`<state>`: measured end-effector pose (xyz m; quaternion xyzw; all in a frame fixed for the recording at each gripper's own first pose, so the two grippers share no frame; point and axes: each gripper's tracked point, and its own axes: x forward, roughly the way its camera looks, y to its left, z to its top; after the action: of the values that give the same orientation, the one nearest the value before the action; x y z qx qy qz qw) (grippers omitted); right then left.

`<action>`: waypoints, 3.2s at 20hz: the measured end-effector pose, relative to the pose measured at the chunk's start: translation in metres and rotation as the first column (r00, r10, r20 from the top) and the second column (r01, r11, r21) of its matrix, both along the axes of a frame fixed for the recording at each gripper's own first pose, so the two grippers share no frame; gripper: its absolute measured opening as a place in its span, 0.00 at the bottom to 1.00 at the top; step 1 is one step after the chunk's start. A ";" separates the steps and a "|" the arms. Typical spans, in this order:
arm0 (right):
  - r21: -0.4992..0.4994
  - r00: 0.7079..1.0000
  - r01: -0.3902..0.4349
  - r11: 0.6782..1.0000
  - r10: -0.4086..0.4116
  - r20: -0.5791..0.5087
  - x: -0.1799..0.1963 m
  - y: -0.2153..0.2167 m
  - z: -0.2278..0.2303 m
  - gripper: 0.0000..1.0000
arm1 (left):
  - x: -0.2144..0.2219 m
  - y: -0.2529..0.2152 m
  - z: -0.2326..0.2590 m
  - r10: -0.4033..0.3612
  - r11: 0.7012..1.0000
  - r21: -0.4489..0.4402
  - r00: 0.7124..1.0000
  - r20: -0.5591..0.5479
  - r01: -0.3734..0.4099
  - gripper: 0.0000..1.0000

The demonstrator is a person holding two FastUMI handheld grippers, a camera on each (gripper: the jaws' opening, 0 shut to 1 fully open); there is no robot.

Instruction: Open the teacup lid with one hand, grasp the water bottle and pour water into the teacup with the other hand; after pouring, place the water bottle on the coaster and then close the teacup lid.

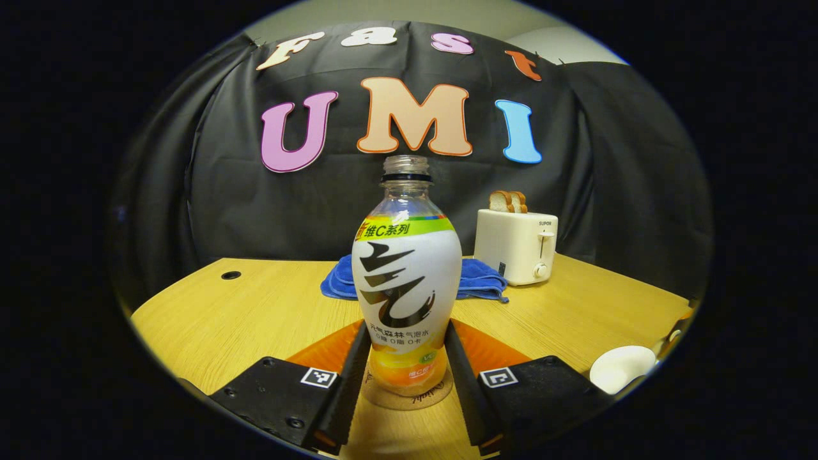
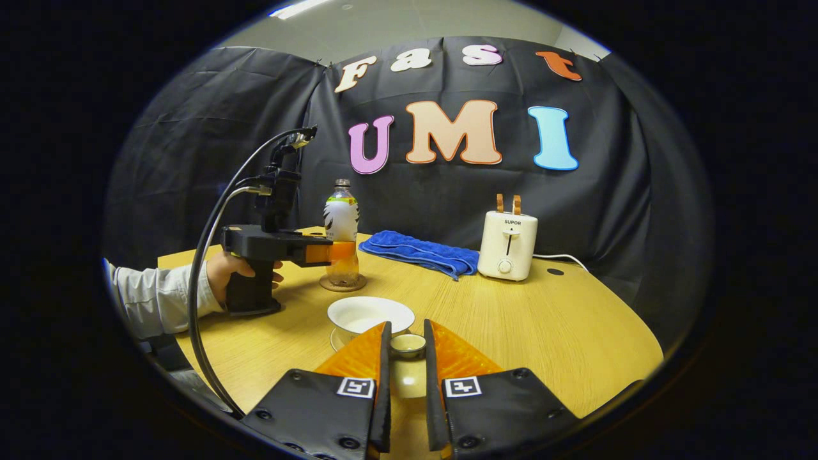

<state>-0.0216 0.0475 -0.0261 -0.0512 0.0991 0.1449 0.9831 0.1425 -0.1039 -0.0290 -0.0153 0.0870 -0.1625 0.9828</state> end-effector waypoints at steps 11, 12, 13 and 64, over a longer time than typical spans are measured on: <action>0.015 1.000 -0.017 1.000 0.017 0.020 0.004 0.010 0.011 0.26 | -0.013 0.006 -0.002 0.010 1.000 0.015 1.000 0.005 -0.010 0.86; 0.019 1.000 -0.019 1.000 0.019 0.021 0.005 0.012 0.012 0.26 | -0.018 0.008 -0.001 0.010 1.000 0.012 1.000 0.004 -0.010 0.87; 0.020 1.000 -0.021 1.000 0.020 0.024 0.006 0.013 0.013 0.26 | -0.022 0.008 -0.002 0.012 1.000 0.008 1.000 0.004 -0.012 0.90; 0.109 0.993 0.026 0.994 -0.038 0.113 0.025 0.033 0.038 1.00 | -0.146 0.031 0.042 0.090 0.995 -0.050 0.988 0.124 -0.084 0.90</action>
<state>0.0036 0.0807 0.0116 -0.0049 0.0354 0.1309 0.9907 -0.0039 -0.0727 0.0135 -0.0306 0.0202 -0.1219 0.9919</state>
